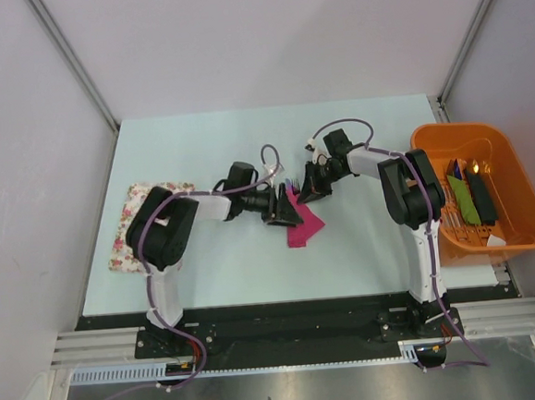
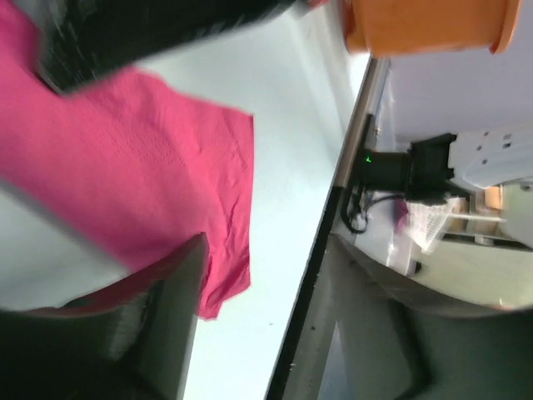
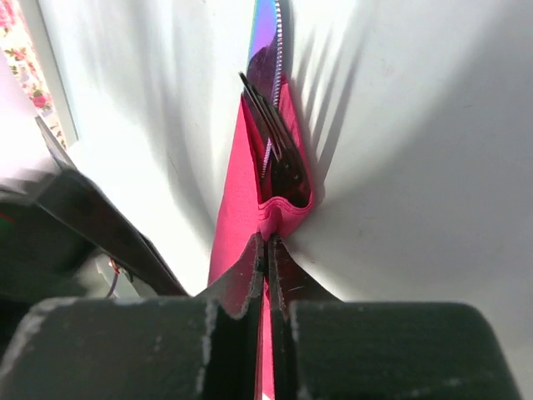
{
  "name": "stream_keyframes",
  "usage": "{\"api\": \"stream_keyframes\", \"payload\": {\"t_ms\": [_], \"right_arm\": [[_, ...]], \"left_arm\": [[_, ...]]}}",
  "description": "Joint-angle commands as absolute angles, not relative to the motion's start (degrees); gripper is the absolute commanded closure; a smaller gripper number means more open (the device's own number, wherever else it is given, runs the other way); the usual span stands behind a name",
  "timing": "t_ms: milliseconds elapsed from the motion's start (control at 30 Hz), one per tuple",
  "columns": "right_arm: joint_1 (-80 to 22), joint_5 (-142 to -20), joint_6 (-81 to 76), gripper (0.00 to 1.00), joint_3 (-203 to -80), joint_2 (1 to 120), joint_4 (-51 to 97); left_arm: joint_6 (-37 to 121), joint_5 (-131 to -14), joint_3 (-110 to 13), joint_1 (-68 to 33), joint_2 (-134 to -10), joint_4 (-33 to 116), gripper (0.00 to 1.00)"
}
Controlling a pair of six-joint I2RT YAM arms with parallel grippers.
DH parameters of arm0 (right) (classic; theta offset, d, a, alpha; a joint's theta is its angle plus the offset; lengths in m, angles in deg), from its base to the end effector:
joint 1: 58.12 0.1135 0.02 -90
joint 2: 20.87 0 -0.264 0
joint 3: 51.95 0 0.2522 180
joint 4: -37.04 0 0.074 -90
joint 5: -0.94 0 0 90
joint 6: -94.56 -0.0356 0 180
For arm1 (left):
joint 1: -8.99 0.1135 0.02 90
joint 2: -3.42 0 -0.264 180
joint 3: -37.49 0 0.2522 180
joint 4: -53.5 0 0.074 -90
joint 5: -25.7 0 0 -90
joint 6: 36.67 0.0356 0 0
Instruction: Place the utensils on the paper napkin and roll it up
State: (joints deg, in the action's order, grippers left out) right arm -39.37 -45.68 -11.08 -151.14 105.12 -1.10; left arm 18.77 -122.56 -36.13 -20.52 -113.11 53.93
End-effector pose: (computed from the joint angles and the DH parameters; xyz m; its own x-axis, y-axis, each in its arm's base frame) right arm 0.4112 0.1654 0.1229 -0.9633 -0.1201 -0.2401 -0.2590 0.6512 0.7133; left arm 0.3254 -0.2190 0.1154 -0.9406 0.1895 -0.2816 0.3295 0.3113 -0.8914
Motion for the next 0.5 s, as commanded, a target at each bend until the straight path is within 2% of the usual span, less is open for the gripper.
{"api": "stream_keyframes", "payload": {"t_ms": [0, 33, 67, 233, 467], "right_arm": [[-39.31, -44.76, -12.14, 1.0, -151.67, 101.56, 2.88], [-39.22, -44.33, -12.4, 1.0, -151.58, 101.21, 3.15], [-39.13, -44.32, -12.41, 1.0, -151.75, 101.03, 3.41], [-38.61, -43.18, -13.28, 1.0, -151.49, 98.84, 4.47], [-38.25, -41.95, -13.55, 1.0, -151.67, 95.85, 5.7]], "left_arm": [[26.06, -115.56, -39.38, -16.68, -101.28, 47.31, 0.23], [26.61, -114.32, -40.25, -14.84, -100.21, 46.08, 0.14], [27.05, -111.79, -40.78, -13.78, -99.24, 43.8, 0.0], [29.95, -106.06, -45.43, -6.23, -93.71, 38.44, 0.0], [36.8, -99.03, -48.08, -1.47, -87.73, 36.48, 0.0]]}}
